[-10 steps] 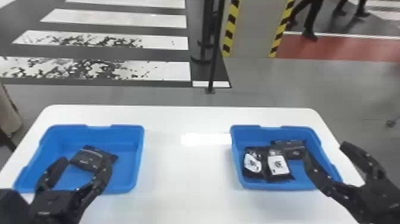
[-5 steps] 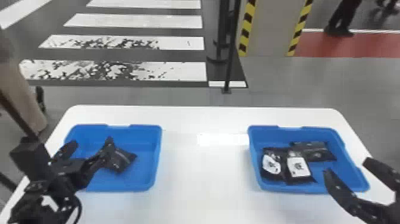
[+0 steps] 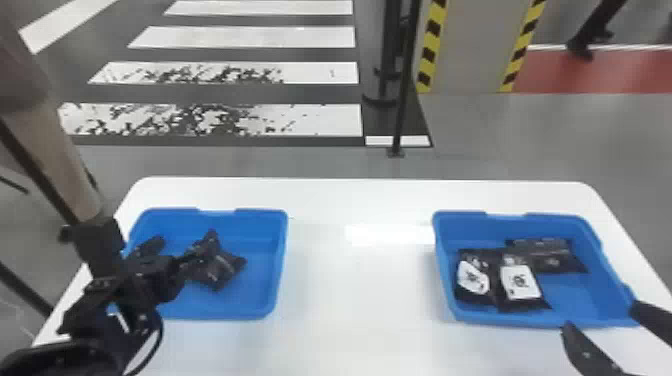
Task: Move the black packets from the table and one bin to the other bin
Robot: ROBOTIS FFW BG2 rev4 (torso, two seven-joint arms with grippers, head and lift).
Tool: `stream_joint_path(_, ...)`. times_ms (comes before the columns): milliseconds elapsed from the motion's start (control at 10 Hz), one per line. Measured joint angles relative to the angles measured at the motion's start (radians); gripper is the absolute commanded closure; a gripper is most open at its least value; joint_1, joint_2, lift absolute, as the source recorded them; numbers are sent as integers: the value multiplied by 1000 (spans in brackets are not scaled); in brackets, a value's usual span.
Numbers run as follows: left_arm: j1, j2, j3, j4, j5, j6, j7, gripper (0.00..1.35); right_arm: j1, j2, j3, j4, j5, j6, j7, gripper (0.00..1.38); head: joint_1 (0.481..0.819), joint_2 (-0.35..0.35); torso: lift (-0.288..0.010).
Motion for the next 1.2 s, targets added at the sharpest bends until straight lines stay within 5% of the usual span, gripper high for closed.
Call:
stream_joint_path(600,-85,15,-6,87,-9,280,-25,114,17,1,-17,-15,22,34,19,127,695,-19,-110)
stream_joint_path(1200,-126,-3,1,122,-7,321,10,114,8,1,-16,-2,25,37,21,127,695,-23,-110)
